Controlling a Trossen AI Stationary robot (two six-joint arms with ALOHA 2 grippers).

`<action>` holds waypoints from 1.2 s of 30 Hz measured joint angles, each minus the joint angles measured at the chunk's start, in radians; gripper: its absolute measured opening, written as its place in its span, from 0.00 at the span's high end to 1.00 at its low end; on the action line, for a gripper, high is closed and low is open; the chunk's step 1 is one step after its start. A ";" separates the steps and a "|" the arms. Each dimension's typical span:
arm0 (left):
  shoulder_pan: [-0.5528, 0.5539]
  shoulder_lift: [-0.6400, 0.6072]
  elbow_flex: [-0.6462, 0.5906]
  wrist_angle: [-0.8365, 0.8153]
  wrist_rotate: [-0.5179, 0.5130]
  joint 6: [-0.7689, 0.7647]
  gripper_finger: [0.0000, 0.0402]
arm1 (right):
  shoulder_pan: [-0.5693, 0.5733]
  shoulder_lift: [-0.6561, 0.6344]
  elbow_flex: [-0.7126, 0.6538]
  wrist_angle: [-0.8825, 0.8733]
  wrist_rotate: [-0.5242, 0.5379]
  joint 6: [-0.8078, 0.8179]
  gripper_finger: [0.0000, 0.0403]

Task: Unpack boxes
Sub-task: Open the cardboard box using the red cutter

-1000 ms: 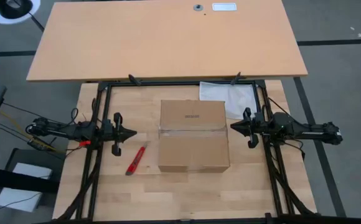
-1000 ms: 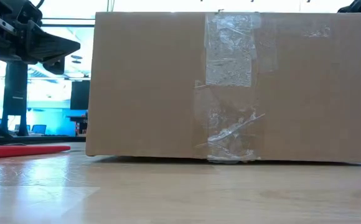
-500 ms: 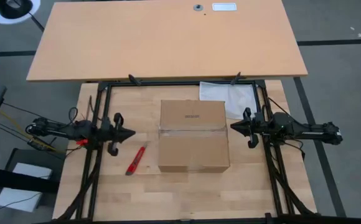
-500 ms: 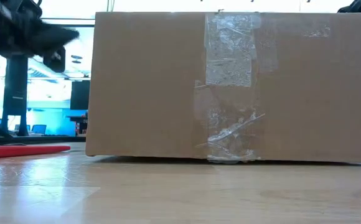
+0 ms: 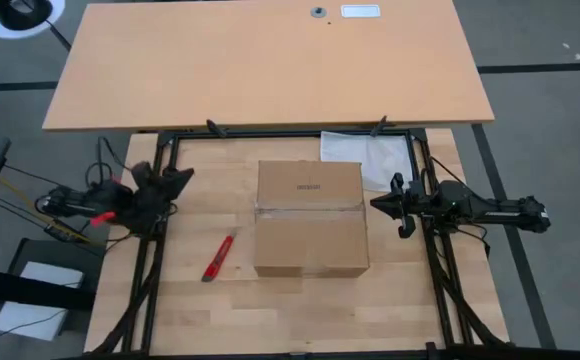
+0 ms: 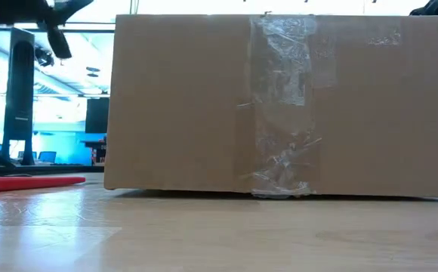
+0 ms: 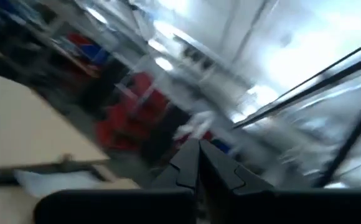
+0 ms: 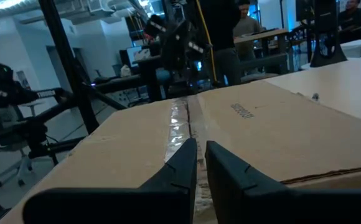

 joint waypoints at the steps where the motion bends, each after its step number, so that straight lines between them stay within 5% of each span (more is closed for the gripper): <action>1: 0.000 0.027 0.051 -0.065 -0.027 0.020 0.95 | 0.000 0.000 0.000 0.000 0.000 0.000 0.90; 5: 0.000 0.167 0.269 -0.401 -0.105 0.018 0.95 | 0.000 0.000 0.000 0.000 0.000 0.000 0.90; 9: 0.000 0.343 0.470 -0.745 -0.113 -0.193 0.95 | 0.000 0.000 0.000 0.000 0.000 0.000 0.90; 16: 0.000 0.634 0.673 -1.208 0.136 -0.466 0.95 | 0.000 0.000 0.000 0.000 0.000 0.000 0.90; 23: -0.020 0.817 0.675 -1.435 0.306 -0.597 0.95 | 0.000 0.000 0.000 0.000 0.000 0.000 0.90; 29: -0.033 0.876 0.612 -1.446 0.436 -0.696 0.94 | 0.000 0.000 0.000 0.000 0.000 0.000 0.90; 36: -0.032 0.926 0.543 -1.356 0.502 -0.709 0.75 | 0.000 0.000 0.000 0.000 0.000 0.000 0.90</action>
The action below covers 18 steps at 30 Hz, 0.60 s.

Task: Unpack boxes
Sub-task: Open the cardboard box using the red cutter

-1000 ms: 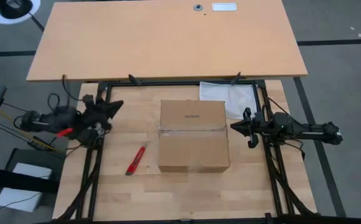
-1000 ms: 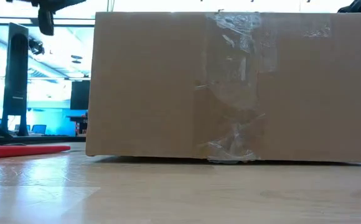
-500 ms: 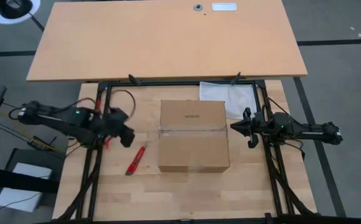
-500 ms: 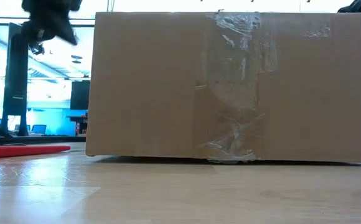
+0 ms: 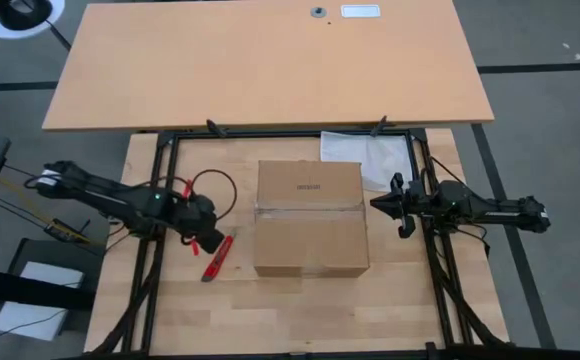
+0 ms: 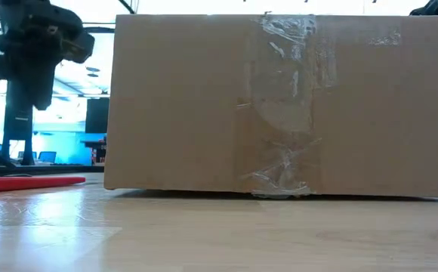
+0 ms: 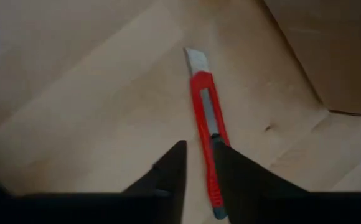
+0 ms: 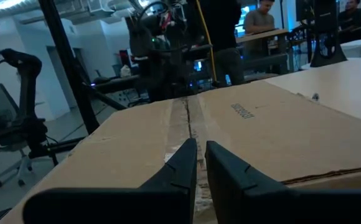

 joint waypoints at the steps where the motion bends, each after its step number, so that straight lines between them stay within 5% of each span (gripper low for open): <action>1: 0.000 0.008 -0.007 0.016 0.009 0.000 0.71 | 0.000 0.000 0.000 0.000 0.000 0.000 0.90; 9: -0.041 0.109 -0.059 0.202 0.029 0.003 0.45 | 0.000 0.000 0.000 0.000 0.000 0.000 0.90; 18: -0.120 0.276 -0.063 0.276 0.012 -0.020 0.42 | 0.000 0.000 0.000 0.005 0.000 0.000 0.90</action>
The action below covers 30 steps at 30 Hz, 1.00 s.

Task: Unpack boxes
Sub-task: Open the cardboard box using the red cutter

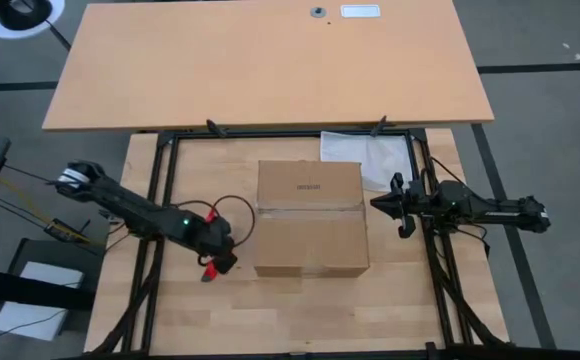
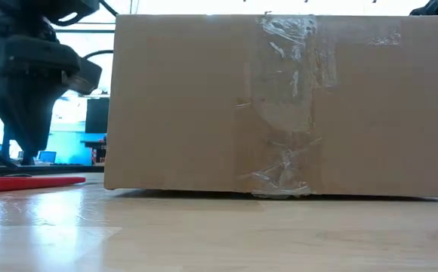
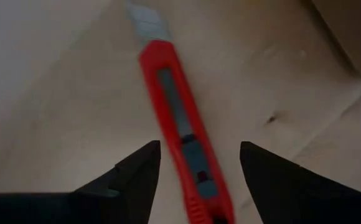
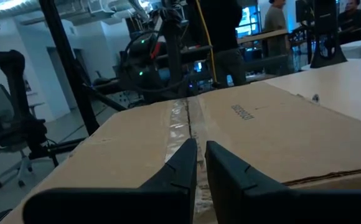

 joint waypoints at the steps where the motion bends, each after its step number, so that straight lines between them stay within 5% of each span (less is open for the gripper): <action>1: -0.006 0.011 0.000 0.012 0.002 0.000 0.42 | 0.000 0.000 0.000 0.001 0.000 0.000 0.90; 23: -0.018 0.093 -0.120 0.158 0.013 -0.040 0.43 | 0.000 0.000 0.000 0.010 0.000 0.000 0.90; 30: -0.019 0.095 -0.123 0.138 0.008 -0.023 0.58 | 0.000 0.000 0.000 0.010 0.000 0.000 0.90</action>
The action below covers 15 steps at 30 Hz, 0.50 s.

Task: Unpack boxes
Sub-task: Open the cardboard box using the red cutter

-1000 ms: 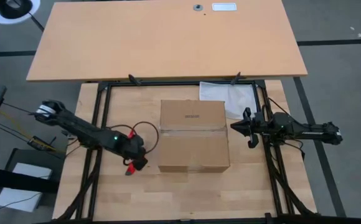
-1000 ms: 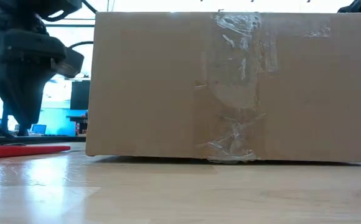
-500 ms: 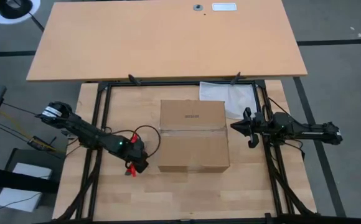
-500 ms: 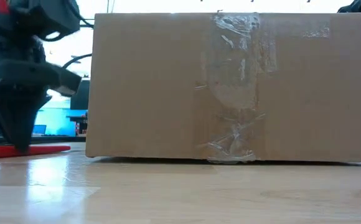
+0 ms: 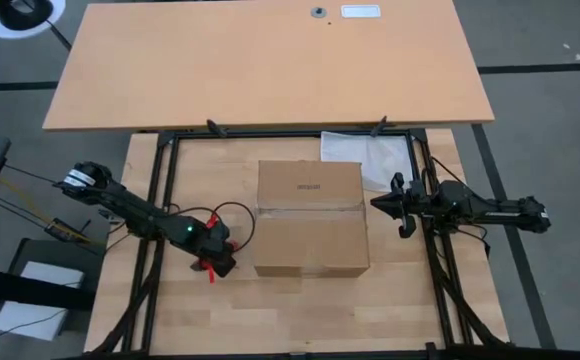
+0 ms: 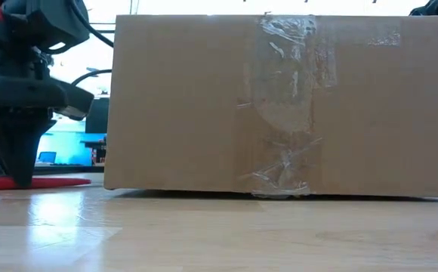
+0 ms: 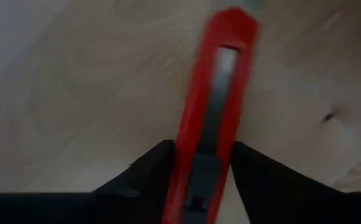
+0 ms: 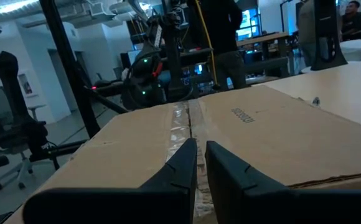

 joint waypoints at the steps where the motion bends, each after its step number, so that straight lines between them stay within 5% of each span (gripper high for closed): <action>1: 0.000 0.000 0.001 -0.003 0.000 0.006 0.61 | 0.000 0.000 0.000 0.000 0.000 0.000 0.90; 4: 0.001 -0.003 0.014 -0.008 0.005 0.054 0.68 | 0.000 0.000 0.000 0.000 0.000 0.000 0.90; 15: 0.001 0.002 0.077 -0.059 0.020 0.129 0.68 | 0.000 0.000 0.000 0.000 0.000 0.000 0.90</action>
